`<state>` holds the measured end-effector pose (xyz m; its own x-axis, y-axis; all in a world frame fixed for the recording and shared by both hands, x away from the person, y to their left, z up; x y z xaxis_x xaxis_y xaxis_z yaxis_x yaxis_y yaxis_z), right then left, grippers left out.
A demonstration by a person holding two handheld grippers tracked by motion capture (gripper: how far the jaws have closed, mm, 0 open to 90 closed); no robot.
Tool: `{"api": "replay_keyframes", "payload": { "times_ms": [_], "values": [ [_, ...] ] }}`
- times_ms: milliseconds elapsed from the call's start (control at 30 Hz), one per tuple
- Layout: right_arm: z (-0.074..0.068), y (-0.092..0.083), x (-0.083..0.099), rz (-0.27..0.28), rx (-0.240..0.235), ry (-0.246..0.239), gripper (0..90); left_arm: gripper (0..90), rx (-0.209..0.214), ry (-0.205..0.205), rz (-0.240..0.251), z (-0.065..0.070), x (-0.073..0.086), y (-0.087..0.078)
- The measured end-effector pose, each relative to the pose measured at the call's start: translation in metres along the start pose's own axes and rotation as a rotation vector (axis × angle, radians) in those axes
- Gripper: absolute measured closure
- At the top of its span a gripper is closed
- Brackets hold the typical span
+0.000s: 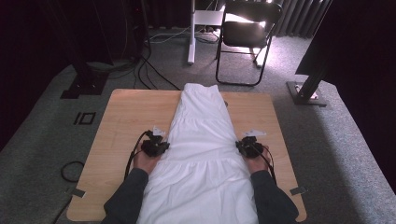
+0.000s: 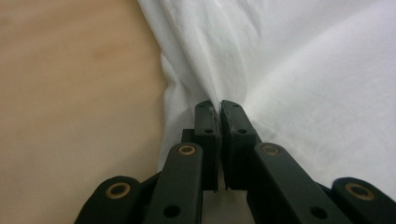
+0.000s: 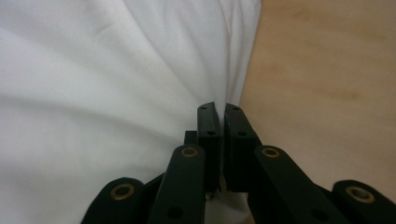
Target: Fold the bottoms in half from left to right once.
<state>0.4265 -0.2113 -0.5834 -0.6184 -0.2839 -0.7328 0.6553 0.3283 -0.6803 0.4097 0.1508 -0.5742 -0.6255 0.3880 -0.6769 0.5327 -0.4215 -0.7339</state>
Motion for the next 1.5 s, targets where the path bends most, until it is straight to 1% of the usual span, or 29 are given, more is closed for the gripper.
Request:
{"api": "replay_keyframes", "payload": {
  "times_ms": [33,67,100,133,167,267,367,400,433,467,533,567,600,667,700,733,767,833,967,1000,1033,1100,1133,1200,1267,1300,1333,1400,1500],
  "values": [
    [-0.004,-0.006,0.006,0.005,-0.007,-0.008,86.6,86.3,0.013,-0.004,0.011,0.005,0.009,-0.006],
    [-0.011,-0.018,0.018,0.0,-0.037,-0.003,86.5,86.3,0.022,0.001,0.015,0.01,0.017,-0.012],
    [-0.011,-0.018,0.018,0.0,-0.037,-0.003,86.5,86.3,0.033,0.003,0.014,0.015,0.025,-0.019],
    [-0.018,-0.03,0.03,-0.008,-0.069,0.005,86.1,86.1,0.04,0.024,0.015,0.024,0.04,-0.03],
    [-0.018,-0.03,0.03,-0.008,-0.069,0.005,86.1,85.9,0.04,0.024,0.015,0.024,0.04,-0.03],
    [-0.029,-0.048,0.049,-0.008,-0.107,0.007,86.1,85.8,0.057,0.03,0.016,0.034,0.057,-0.044],
    [-0.035,-0.058,0.059,-0.013,-0.123,0.007,86.0,85.4,0.06,0.044,0.021,0.04,0.065,-0.05],
    [-0.038,-0.063,0.063,-0.029,-0.139,0.0,81.9,82.7,0.059,0.047,0.027,0.04,0.065,-0.05],
    [-0.036,-0.067,0.059,0.007,-0.151,-0.02,70.6,79.3,0.061,0.043,0.034,0.039,0.065,-0.049],
    [-0.036,-0.067,0.059,0.007,-0.151,-0.02,70.6,79.3,0.061,0.038,0.039,0.038,0.065,-0.049],
    [-0.029,-0.07,0.045,0.063,-0.173,0.012,60.5,78.6,0.057,0.034,0.045,0.037,0.063,-0.046],
    [-0.023,-0.07,0.03,0.102,-0.168,0.035,59.7,78.6,0.053,0.035,0.045,0.037,0.062,-0.046],
    [-0.02,-0.067,0.02,0.119,-0.167,0.036,59.9,78.5,0.05,0.035,0.05,0.037,0.061,-0.045],
    [-0.017,-0.055,-0.002,0.136,-0.178,0.03,62.6,78.2,0.044,0.036,0.057,0.037,0.06,-0.043],
    [-0.017,-0.055,-0.002,0.136,-0.178,0.03,62.6,78.2,0.044,0.036,0.057,0.037,0.06,-0.043],
    [-0.017,-0.047,-0.012,0.136,-0.187,0.028,63.1,78.2,0.045,0.026,0.067,0.036,0.06,-0.043],
    [-0.019,-0.028,-0.029,0.122,-0.2,0.028,63.1,78.1,0.046,0.025,0.071,0.036,0.06,-0.042],
    [-0.024,-0.007,-0.043,0.095,-0.205,0.011,60.4,77.8,0.047,0.023,0.077,0.036,0.061,-0.042],
    [-0.029,0.028,-0.054,0.025,-0.19,0.009,54.5,74.8,0.058,0.018,0.087,0.037,0.062,-0.042],
    [-0.029,0.035,-0.054,-0.003,-0.197,0.014,59.1,73.6,0.061,0.017,0.088,0.037,0.062,-0.042],
    [-0.03,0.039,-0.053,-0.022,-0.211,0.02,70.5,72.7,0.062,0.019,0.089,0.037,0.063,-0.043],
    [-0.029,0.039,-0.053,-0.023,-0.191,0.004,86.3,71.2,0.063,0.014,0.088,0.038,0.063,-0.043],
    [-0.028,0.033,-0.055,0.013,-0.172,-0.003,88.9,70.9,0.062,0.013,0.084,0.039,0.063,-0.043],
    [-0.021,0.011,-0.063,0.114,-0.132,-0.003,89.6,70.3,0.062,0.014,0.08,0.04,0.064,-0.044],
    [-0.011,-0.01,-0.068,0.189,-0.051,0.001,89.7,70.2,0.064,0.016,0.077,0.041,0.064,-0.045],
    [-0.005,-0.017,-0.068,0.204,-0.012,0.007,89.7,70.2,0.067,0.015,0.074,0.041,0.064,-0.045],
    [0.0,-0.019,-0.066,0.196,0.009,0.017,89.6,70.1,0.066,0.017,0.074,0.042,0.064,-0.045],
    [0.007,-0.011,-0.055,0.142,-0.006,0.045,89.3,70.0,0.058,0.026,0.07,0.043,0.064,-0.045],
    [0.004,0.009,-0.036,0.067,-0.044,0.043,88.5,67.4,0.068,0.026,0.064,0.043,0.064,-0.045]
  ]
}}
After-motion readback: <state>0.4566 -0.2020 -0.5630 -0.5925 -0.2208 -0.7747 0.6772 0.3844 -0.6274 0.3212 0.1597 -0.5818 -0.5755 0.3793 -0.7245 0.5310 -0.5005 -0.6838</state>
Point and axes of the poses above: each handheld gripper's, and its own axes: y roughly forward along the jaws, x roughly out of its underside, z roughly to its right, the point moved 4 cm from there along y, roughly forward along the jaws
